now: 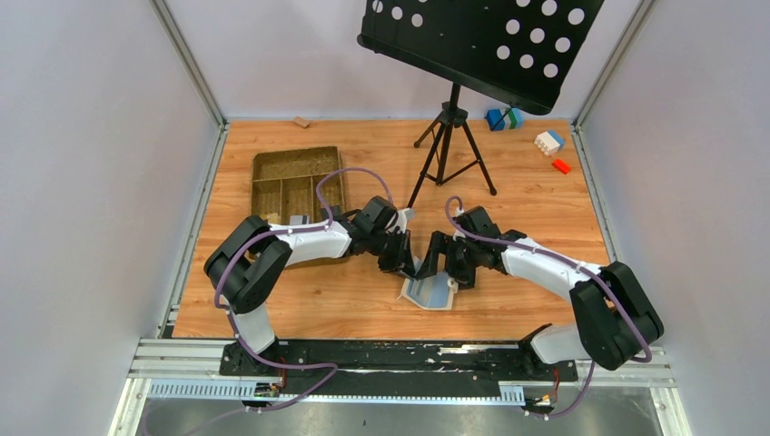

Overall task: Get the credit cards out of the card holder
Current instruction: Remove the credit card from the card holder.

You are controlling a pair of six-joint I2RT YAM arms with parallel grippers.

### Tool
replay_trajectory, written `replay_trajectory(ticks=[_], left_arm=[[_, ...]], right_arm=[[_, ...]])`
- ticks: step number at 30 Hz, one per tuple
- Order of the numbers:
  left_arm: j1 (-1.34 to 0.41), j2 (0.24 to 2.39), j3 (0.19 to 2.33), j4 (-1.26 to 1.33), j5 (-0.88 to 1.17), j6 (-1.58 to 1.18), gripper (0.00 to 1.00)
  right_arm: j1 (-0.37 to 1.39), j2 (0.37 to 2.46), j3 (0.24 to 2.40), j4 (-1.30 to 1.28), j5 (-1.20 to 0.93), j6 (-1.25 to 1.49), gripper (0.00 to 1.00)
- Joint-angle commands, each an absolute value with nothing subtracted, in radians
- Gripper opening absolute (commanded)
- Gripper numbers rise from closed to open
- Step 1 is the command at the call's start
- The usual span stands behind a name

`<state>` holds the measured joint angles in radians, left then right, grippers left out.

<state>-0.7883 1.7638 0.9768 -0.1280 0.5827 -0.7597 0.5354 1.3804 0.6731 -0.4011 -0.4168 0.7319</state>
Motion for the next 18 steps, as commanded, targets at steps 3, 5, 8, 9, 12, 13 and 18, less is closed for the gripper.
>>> replay_trajectory(ticks=[3, 5, 8, 9, 12, 13, 18], left_arm=[[-0.795, 1.7, 0.984, -0.024, 0.658, -0.782, 0.0], [-0.795, 1.695, 0.98, -0.005, 0.668, -0.797, 0.0], [-0.795, 1.695, 0.978, 0.023, 0.682, -0.814, 0.0], [-0.795, 1.693, 0.975, 0.029, 0.682, -0.817, 0.0], [-0.795, 1.682, 0.972, 0.006, 0.663, -0.805, 0.0], [-0.795, 1.678, 0.975, -0.019, 0.653, -0.794, 0.0], [-0.795, 1.652, 0.999, -0.112, 0.586, -0.743, 0.0]], right_arm=[[0.543, 1.376, 0.704, -0.364, -0.402, 0.763, 0.86], [0.544, 1.385, 0.703, -0.381, -0.387, 0.772, 0.85], [0.546, 1.408, 0.697, -0.395, -0.368, 0.798, 0.82], [0.546, 1.415, 0.698, -0.413, -0.351, 0.804, 0.81], [0.545, 1.434, 0.716, -0.475, -0.298, 0.801, 0.79], [0.545, 1.438, 0.72, -0.491, -0.289, 0.797, 0.79], [0.545, 1.439, 0.745, -0.557, -0.252, 0.787, 0.77]])
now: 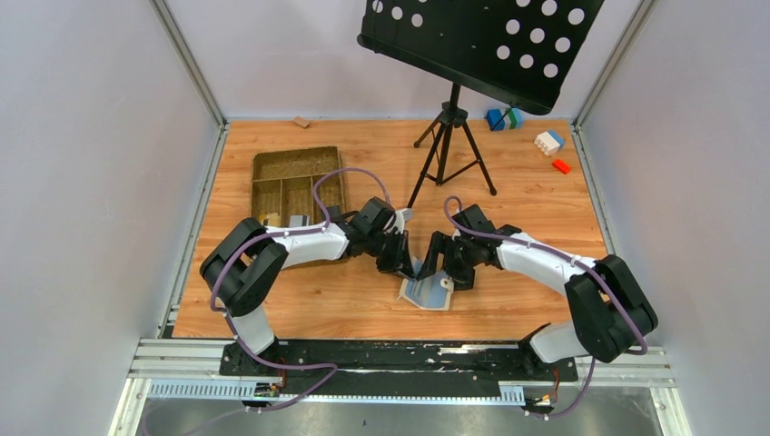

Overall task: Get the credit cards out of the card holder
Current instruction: Remove the credit card from the card holder.

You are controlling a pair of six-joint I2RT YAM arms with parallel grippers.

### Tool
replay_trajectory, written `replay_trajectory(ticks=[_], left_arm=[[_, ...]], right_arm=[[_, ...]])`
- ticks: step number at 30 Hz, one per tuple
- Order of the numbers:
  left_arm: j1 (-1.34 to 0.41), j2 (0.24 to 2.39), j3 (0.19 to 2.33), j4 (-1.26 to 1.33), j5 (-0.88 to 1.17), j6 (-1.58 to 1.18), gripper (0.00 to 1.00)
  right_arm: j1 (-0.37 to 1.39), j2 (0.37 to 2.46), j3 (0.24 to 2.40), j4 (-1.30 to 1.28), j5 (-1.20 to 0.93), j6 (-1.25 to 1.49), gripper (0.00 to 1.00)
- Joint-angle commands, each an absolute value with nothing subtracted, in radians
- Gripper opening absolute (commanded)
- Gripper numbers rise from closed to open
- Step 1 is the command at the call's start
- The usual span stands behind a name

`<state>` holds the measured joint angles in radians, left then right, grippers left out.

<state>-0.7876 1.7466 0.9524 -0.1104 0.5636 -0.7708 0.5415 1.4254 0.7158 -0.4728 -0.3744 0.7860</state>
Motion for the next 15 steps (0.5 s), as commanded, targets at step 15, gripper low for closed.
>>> replay_trajectory(ticks=[15], left_arm=[[-0.793, 1.669, 1.006, -0.144, 0.563, -0.728, 0.0]], right_arm=[[0.535, 1.395, 0.724, -0.615, -0.243, 0.774, 0.42]])
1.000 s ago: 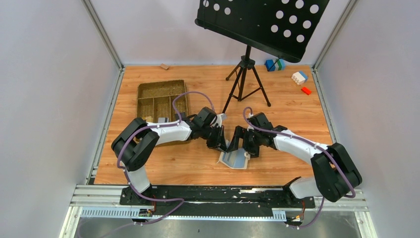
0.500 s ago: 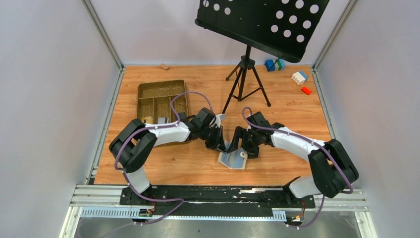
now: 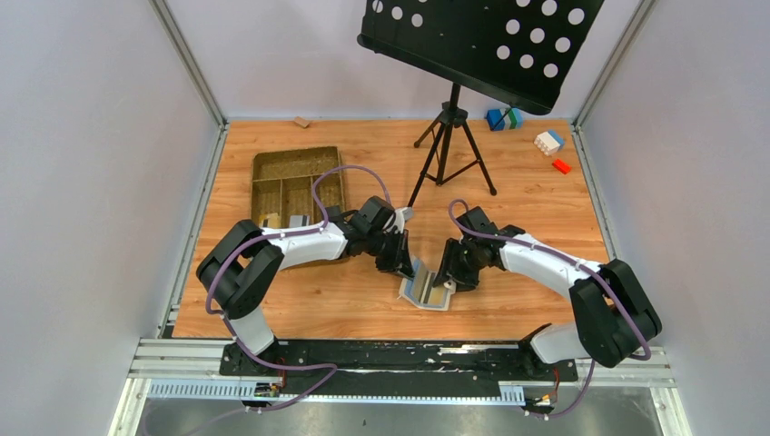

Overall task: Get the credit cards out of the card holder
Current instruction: Remove the credit card from the card holder.

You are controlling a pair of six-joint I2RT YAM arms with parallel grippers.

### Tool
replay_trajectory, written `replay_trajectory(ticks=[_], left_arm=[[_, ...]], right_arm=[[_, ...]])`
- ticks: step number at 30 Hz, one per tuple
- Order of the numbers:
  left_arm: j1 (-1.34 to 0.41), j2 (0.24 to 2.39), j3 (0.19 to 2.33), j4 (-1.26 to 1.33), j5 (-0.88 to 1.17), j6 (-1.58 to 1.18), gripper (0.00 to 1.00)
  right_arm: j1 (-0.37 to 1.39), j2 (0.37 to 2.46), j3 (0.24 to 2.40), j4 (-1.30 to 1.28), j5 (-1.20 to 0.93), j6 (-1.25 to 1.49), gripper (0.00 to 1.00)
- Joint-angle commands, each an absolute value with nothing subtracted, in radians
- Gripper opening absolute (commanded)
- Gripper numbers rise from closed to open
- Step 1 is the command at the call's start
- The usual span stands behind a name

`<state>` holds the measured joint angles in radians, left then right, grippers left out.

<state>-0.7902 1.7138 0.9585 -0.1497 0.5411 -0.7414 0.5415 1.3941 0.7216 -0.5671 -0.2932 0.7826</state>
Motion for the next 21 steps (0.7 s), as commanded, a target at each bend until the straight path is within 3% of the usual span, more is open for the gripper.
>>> replay_trajectory(ticks=[1, 9, 12, 14, 21], left_arm=[[-0.793, 1.668, 1.008, -0.15, 0.558, -0.723, 0.0], [-0.793, 1.696, 1.004, -0.148, 0.585, -0.721, 0.0], [-0.79, 1.703, 0.997, -0.153, 0.589, -0.725, 0.04], [-0.78, 1.708, 0.99, -0.17, 0.585, -0.725, 0.09], [-0.716, 1.648, 0.863, -0.077, 0.605, -0.783, 0.45]], right_arm=[[0.534, 1.393, 0.725, -0.62, -0.237, 0.768, 0.42], [0.526, 1.363, 0.659, -0.423, -0.381, 0.793, 0.32], [0.526, 1.366, 0.666, -0.417, -0.395, 0.781, 0.13], [0.525, 1.359, 0.673, -0.438, -0.379, 0.777, 0.01], [0.525, 1.324, 0.676, -0.477, -0.352, 0.779, 0.0]])
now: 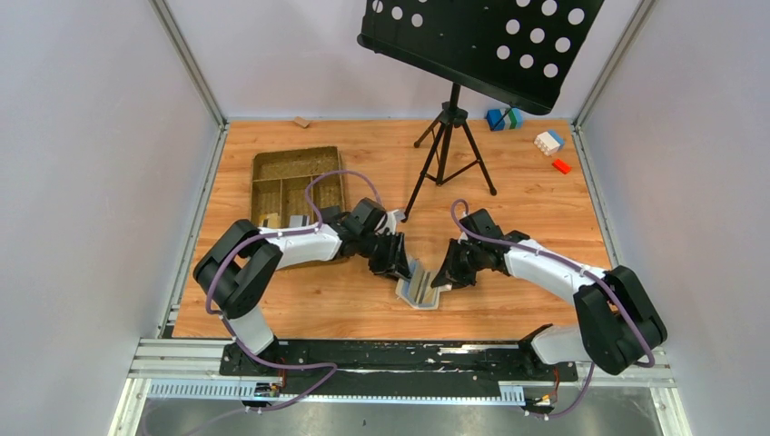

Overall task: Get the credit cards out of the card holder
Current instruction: Remove the credit card from the card holder.

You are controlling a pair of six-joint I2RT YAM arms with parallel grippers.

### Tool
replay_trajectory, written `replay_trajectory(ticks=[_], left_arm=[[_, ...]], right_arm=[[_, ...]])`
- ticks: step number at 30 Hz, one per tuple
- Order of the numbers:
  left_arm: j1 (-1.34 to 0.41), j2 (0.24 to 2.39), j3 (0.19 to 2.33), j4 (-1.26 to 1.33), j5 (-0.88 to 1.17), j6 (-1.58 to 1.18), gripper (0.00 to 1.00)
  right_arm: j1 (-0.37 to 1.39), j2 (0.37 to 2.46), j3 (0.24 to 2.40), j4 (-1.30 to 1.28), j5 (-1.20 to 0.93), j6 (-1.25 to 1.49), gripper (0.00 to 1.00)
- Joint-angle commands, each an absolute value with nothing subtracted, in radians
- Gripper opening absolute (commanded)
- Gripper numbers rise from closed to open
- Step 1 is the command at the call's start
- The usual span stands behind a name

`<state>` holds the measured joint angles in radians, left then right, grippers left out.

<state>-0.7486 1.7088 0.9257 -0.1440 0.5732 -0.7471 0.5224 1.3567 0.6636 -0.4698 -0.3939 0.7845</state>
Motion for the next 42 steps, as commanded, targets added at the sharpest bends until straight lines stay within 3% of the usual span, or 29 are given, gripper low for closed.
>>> replay_trajectory(ticks=[1, 10, 19, 25, 27, 31, 33, 36, 42], left_arm=[[-0.708, 1.635, 0.845, -0.06, 0.61, -0.79, 0.46], [-0.679, 1.563, 0.794, 0.022, 0.631, -0.808, 0.67], [-0.688, 1.631, 0.786, 0.058, 0.691, -0.809, 0.67], [-0.692, 1.682, 0.82, -0.028, 0.681, -0.769, 0.56], [-0.693, 1.696, 0.822, -0.028, 0.685, -0.769, 0.54], [-0.695, 1.72, 0.825, -0.033, 0.688, -0.763, 0.36], [-0.693, 1.716, 0.826, -0.033, 0.684, -0.761, 0.18], [-0.694, 1.703, 0.827, -0.041, 0.674, -0.766, 0.09], [-0.693, 1.658, 0.822, -0.007, 0.698, -0.836, 0.02]], right_arm=[[0.525, 1.318, 0.676, -0.48, -0.351, 0.777, 0.0], [0.525, 1.334, 0.674, -0.459, -0.368, 0.769, 0.0], [0.525, 1.35, 0.675, -0.434, -0.394, 0.769, 0.03], [0.525, 1.361, 0.677, -0.432, -0.395, 0.769, 0.06], [0.525, 1.362, 0.68, -0.457, -0.379, 0.769, 0.11], [0.526, 1.342, 0.691, -0.53, -0.313, 0.76, 0.49], [0.526, 1.322, 0.7, -0.57, -0.286, 0.752, 0.57], [0.525, 1.286, 0.732, -0.649, -0.246, 0.735, 0.63], [0.526, 1.129, 0.815, -0.779, -0.206, 0.713, 0.66]])
